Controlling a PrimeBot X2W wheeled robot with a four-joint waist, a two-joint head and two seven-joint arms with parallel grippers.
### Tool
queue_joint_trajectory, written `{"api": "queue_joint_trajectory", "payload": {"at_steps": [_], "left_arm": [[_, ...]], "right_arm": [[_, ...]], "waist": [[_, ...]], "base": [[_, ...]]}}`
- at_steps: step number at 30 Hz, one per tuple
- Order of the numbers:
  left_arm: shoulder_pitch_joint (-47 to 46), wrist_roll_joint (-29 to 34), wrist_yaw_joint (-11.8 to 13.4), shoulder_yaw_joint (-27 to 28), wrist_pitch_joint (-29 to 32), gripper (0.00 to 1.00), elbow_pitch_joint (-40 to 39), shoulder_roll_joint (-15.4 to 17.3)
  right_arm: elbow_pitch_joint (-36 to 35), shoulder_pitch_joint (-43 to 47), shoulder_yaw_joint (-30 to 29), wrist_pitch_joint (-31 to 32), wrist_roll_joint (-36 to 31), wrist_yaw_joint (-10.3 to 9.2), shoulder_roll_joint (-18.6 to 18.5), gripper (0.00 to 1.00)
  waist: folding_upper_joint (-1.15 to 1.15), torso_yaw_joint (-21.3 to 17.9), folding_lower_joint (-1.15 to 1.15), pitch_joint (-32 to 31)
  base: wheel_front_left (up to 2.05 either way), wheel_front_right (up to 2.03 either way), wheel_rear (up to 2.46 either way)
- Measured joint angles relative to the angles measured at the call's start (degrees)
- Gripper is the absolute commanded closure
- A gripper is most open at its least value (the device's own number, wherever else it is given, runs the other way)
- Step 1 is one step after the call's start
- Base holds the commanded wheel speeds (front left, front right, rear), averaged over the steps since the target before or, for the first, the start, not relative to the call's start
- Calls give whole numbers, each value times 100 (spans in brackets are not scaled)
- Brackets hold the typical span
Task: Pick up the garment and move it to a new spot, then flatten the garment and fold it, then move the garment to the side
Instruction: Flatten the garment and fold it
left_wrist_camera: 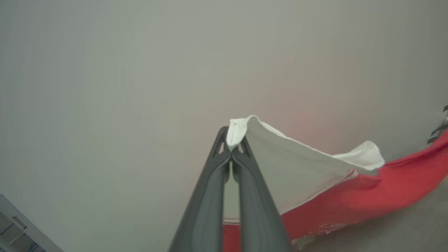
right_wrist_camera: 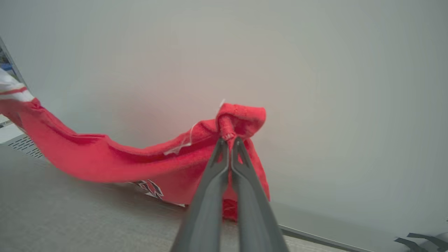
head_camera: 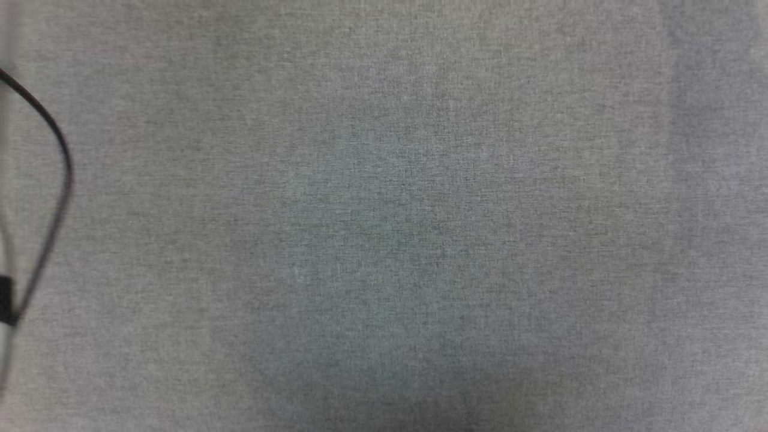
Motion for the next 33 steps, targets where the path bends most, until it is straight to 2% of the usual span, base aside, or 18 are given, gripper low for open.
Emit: {"api": "queue_joint_trajectory", "payload": {"at_steps": [9,17,28,33], "left_arm": [[2419,31,255,111,-7,100,-922,-250],[4295,-67,361,164,-7,100,-1187,-200],[6289,-450,515,304,11,100,-1774,344],[7011,-600,586,229,296,100,-2319,635]], "right_arm": [[-86,1452,622,-192,733,0,-91,100],[-235,2844,1128,-83,1550,0,-376,100],[-409,4109,1416,13,2492,0,-783,100],[-463,4550,1503,37,2791,0,-862,100]], "waist": [[0,118,-2,-641],[0,227,-2,-1366],[0,399,-2,-2345],[0,486,-2,-2717]], "base": [[0,0,0],[0,0,0],[0,0,0],[0,0,0]]}}
